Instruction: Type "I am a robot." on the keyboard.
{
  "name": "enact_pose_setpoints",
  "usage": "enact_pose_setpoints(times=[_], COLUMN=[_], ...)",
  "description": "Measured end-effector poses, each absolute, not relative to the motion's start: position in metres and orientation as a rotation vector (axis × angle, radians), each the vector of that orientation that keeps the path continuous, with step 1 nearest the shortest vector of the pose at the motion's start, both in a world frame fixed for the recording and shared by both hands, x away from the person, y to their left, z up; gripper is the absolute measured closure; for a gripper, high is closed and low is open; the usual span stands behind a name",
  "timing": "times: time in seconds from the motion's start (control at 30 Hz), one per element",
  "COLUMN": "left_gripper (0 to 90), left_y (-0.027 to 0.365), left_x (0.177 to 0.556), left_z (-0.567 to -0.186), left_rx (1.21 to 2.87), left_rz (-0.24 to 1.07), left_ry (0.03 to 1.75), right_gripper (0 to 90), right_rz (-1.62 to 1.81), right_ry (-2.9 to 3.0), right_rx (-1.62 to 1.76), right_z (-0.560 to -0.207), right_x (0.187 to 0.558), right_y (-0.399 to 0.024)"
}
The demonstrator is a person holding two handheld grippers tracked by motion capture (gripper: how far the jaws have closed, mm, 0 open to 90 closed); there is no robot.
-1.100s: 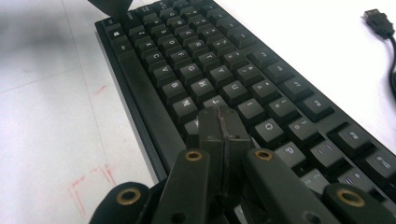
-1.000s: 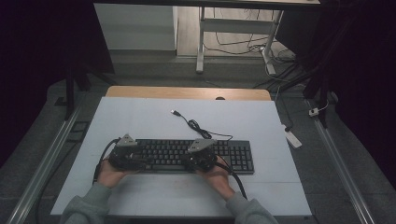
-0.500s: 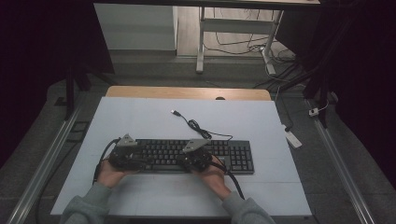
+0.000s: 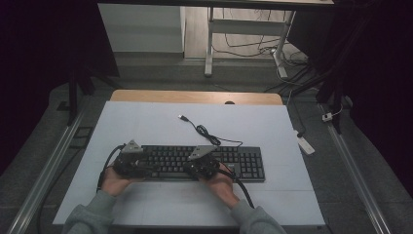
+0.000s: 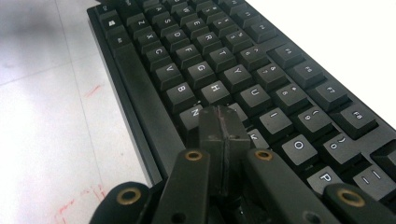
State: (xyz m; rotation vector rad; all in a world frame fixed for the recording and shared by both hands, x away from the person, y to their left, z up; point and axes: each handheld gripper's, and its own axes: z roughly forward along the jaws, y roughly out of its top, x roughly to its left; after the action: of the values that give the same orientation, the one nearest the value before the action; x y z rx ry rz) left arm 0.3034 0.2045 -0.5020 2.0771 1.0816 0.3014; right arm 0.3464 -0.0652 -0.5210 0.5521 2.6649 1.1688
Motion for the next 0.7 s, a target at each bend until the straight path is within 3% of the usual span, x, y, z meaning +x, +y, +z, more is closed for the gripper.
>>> enact_pose_setpoints(times=[0.23, 0.5, 0.7], left_gripper=[31.6, 31.4, 31.4], left_y=[0.206, 0.207, 0.208], left_x=[0.303, 0.302, 0.302], left_z=[-0.502, -0.501, -0.500], left_rx=[2.068, 2.066, 2.058], left_rz=[0.302, 0.305, 0.306], left_ry=[1.085, 1.085, 1.091], right_gripper=[89.6, 68.5, 59.7], right_rz=[1.239, 1.294, 1.328], right_ry=[2.633, 2.588, 2.547], right_rx=[0.558, 0.580, 0.621], right_z=[-0.515, -0.507, -0.503], right_x=[0.345, 0.343, 0.341], right_y=[-0.069, -0.081, -0.099])
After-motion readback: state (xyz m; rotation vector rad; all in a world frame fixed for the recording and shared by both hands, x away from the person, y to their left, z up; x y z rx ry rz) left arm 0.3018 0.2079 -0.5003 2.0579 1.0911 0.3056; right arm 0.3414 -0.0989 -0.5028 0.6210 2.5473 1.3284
